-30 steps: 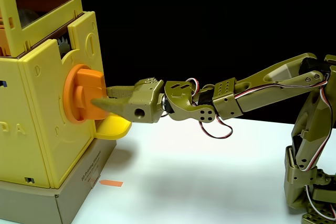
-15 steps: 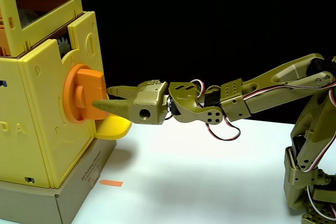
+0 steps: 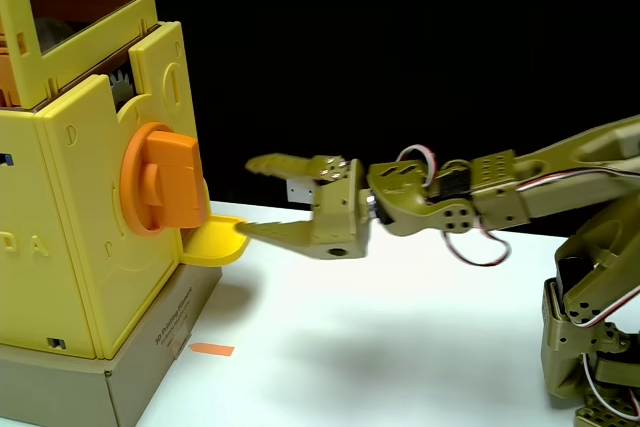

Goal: Turn the button of vending machine.

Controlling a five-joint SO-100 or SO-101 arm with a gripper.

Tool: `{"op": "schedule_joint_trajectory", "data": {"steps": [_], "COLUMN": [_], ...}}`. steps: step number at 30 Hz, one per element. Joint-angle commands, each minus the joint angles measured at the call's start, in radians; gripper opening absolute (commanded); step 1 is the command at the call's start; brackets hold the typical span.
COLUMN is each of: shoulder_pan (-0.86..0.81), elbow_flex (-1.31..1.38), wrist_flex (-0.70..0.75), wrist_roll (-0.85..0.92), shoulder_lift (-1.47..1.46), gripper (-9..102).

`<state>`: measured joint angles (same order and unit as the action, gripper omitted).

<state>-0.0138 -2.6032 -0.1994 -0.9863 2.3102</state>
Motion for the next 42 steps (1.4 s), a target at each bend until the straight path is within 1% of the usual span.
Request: {"op": "schedule_joint_trajectory", "data": {"steps": [1, 3, 6, 7, 9, 10, 13, 16, 18, 19, 21, 25, 30, 42], "shoulder_pan": [-0.02, -0.023, -0.018, -0.015, -0.014, -0.014, -0.018, -0.032, -0.035, -0.04, -0.058, -0.097, -0.152, -0.158], "elbow_flex": [-0.028, -0.048, -0.052, -0.052, -0.054, -0.051, -0.014, 0.018, 0.029, 0.031, 0.04, 0.098, 0.166, 0.354], "wrist_flex": [0.103, 0.178, 0.334, 0.359, 0.36, 0.345, 0.265, 0.124, 0.003, -0.064, -0.15, -0.239, -0.264, -0.356], "wrist_roll": [0.376, 0.657, 1.098, 1.223, 1.463, 1.557, 1.744, 1.893, 1.988, 2.023, 2.077, 2.157, 2.18, 2.209], "shoulder_lift": [0.19, 0.29, 0.391, 0.397, 0.379, 0.354, 0.225, 0.081, -0.018, -0.064, -0.137, -0.233, -0.301, -0.48], "gripper": [36, 38, 46, 48, 53, 53, 53, 53, 51, 51, 51, 51, 50, 47]}}
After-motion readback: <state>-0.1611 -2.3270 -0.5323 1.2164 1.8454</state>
